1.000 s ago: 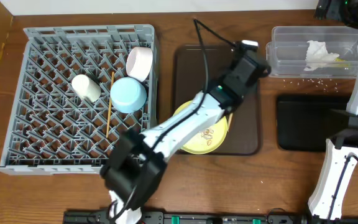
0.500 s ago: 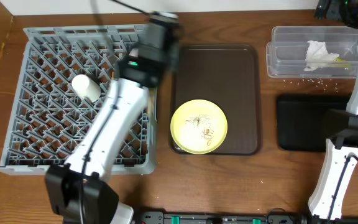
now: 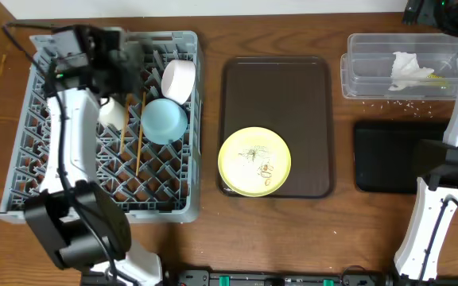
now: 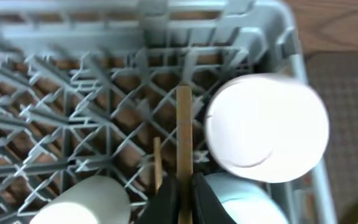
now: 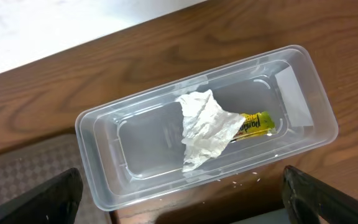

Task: Sort waste into correct bins and load items into the dishwasher
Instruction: 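Carry the chopstick with the left gripper into the dish rack, then release the chopstick in the rack and park the left gripper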

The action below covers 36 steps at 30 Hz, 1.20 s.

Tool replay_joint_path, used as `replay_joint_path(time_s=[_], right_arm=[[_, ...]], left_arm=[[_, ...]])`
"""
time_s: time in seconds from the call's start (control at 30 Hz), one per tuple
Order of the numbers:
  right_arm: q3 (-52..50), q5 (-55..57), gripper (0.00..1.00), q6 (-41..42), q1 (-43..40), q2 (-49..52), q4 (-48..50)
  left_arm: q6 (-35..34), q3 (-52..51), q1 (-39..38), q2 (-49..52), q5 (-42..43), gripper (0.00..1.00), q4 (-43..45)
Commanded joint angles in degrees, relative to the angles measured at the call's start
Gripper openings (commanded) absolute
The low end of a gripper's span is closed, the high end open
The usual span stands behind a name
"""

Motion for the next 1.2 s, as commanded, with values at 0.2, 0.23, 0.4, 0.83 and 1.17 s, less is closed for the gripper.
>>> replay_joint_path(time_s=[0.2,0.23,0.4,0.83,1.17], right_arm=[[0.59,0.37,0.99,-0.31,-0.07,-1.29,-0.11],[0.59,0.37,0.99,-0.31,-0.11,-1.29,-0.11],[0.59,0.37,0.99,-0.31,-0.04,-1.29,-0.11],[0.59,0.37,0.99,-0.28,-0.07,-1.29,-0.11],[0.59,0.37,0.99,-0.31,-0.07,-1.29,-0.11]], left_arm=[[1.62,-0.15,3.04,3.45,3.69,0.15,0.28],[1.62,-0.15,3.06,3.48,3.69,0.16,0.28],[1.6,-0.15,3.06,3.48,3.69,0.29,0.31],[-4.31,-0.13,2.99,2.49,10.51,0.37,-0.02],[-6.6,-0.13,-2.86,-4.55,21.66,0.35,-5.51]])
